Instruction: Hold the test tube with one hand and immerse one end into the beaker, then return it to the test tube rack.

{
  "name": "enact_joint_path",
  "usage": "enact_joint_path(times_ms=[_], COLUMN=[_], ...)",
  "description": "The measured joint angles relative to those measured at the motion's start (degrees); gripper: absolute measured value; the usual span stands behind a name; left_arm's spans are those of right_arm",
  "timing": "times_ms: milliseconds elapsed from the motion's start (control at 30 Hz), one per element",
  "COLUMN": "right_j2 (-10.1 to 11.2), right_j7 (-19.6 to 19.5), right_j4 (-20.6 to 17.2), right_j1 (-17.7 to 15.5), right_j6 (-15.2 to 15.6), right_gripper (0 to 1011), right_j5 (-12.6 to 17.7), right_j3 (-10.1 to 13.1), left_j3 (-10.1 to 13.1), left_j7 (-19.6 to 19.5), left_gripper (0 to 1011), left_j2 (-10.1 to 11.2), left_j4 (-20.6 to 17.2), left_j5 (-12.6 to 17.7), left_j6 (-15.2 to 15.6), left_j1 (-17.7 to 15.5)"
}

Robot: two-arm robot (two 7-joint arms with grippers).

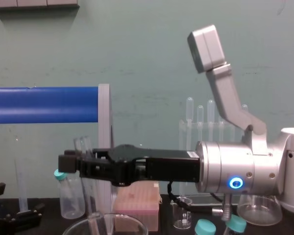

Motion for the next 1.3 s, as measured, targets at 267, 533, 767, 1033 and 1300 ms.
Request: enact_joint_path(times_ms=[267,533,767,1033,1300], right_j2=[2.23,3.43,6.84,15.43,22.92], right_j7=[-0.76,0.39,-1.77,-10.89,-17.32], right_j4=[-5.58,-9.45,-15.34,-25.22,-33.16], right_j1=[-1.31,-2.09,-3.20,-8.55,-16.90], right_j6=[-1.28,-3.45,-5.88,-5.09,-2.71], right_gripper=[225,225,225,225,225], right_j5=[2.54,7.76,10.35,8.67,9.52], right_j3=[2.87,6.85,10.82,15.12,19.96], left_j3=[0.00,0.00,0.00,0.00,0.00], left_j7=[0.00,0.00,0.00,0.00,0.00], left_gripper=[1000,1000,1000,1000,1000], left_j2=[0.00,0.00,0.00,0.00,0.00], left_j4=[0.00,0.00,0.00,0.00,0.00], left_j5=[0.00,0.00,0.00,0.00,0.00], left_j6=[0.00,0.00,0.00,0.00,0.00], left_j1=[0.00,0.00,0.00,0.00,0.00])
